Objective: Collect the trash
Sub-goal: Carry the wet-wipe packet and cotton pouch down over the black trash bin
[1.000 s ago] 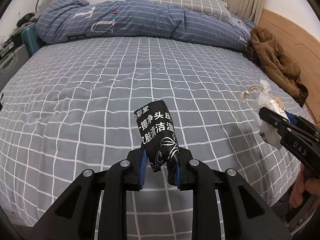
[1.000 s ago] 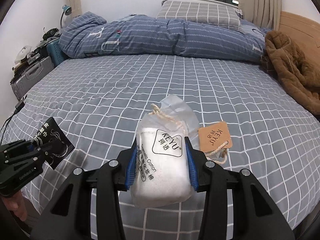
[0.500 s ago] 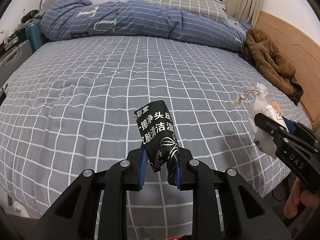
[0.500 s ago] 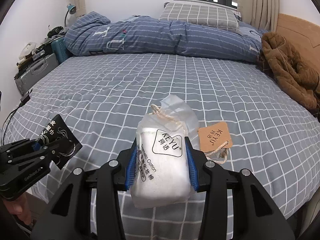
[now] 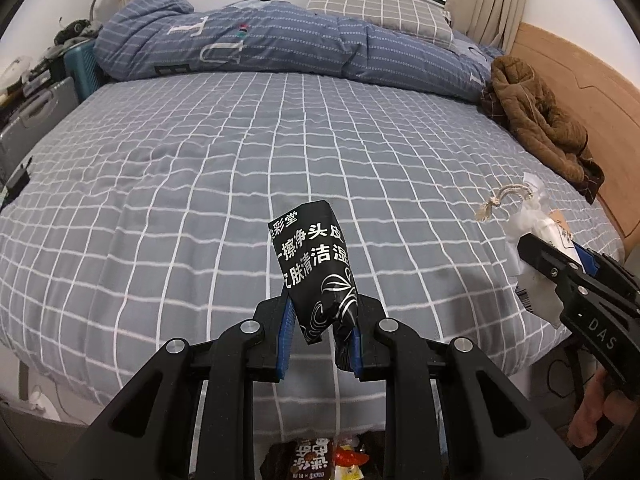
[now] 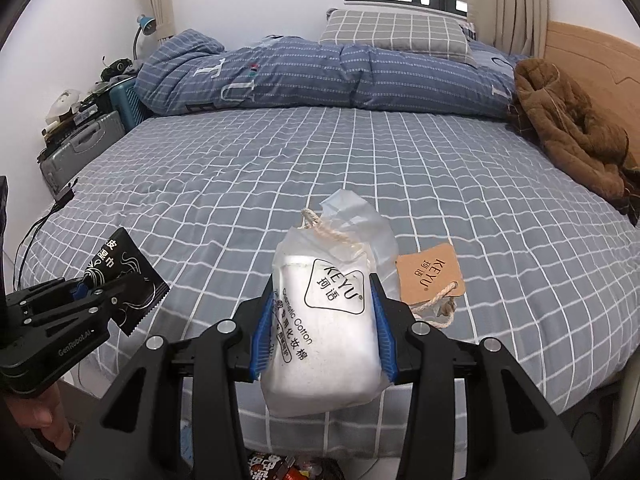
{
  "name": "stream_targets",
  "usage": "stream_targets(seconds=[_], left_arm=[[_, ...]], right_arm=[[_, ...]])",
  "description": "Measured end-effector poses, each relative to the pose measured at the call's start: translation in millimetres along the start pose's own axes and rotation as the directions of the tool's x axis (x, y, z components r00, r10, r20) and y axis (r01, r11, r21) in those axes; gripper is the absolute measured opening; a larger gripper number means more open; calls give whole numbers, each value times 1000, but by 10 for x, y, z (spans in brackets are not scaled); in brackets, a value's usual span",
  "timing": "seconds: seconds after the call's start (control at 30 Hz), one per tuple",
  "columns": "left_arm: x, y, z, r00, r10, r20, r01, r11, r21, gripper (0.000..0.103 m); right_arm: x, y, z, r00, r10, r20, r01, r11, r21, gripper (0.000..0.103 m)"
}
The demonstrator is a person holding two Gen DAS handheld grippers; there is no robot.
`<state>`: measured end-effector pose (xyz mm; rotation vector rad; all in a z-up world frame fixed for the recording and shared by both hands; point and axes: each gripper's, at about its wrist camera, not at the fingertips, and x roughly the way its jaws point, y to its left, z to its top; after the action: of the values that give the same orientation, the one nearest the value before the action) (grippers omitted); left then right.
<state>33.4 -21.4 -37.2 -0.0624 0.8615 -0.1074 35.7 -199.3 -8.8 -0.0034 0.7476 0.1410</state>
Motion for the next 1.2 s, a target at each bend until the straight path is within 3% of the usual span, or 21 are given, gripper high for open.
stream_targets(seconds=[0.53,0.93,1.2], left_arm=[[-374,-15,-453,1000,-1,8,1,1000,-6,21],[-561,-1,-922,999,4,-35,-4,1000,-18,21],[-633,58,-1357,995,14,-98,-16,1000,-27,21]], right_arm=[[-413,142,-417,1000,7,-17,-6,1000,12,41],[-618,314,-842,998,24,-61,-24,1000,8,41],[-692,424,-1247,990,31,-134,-32,999,-3,41]])
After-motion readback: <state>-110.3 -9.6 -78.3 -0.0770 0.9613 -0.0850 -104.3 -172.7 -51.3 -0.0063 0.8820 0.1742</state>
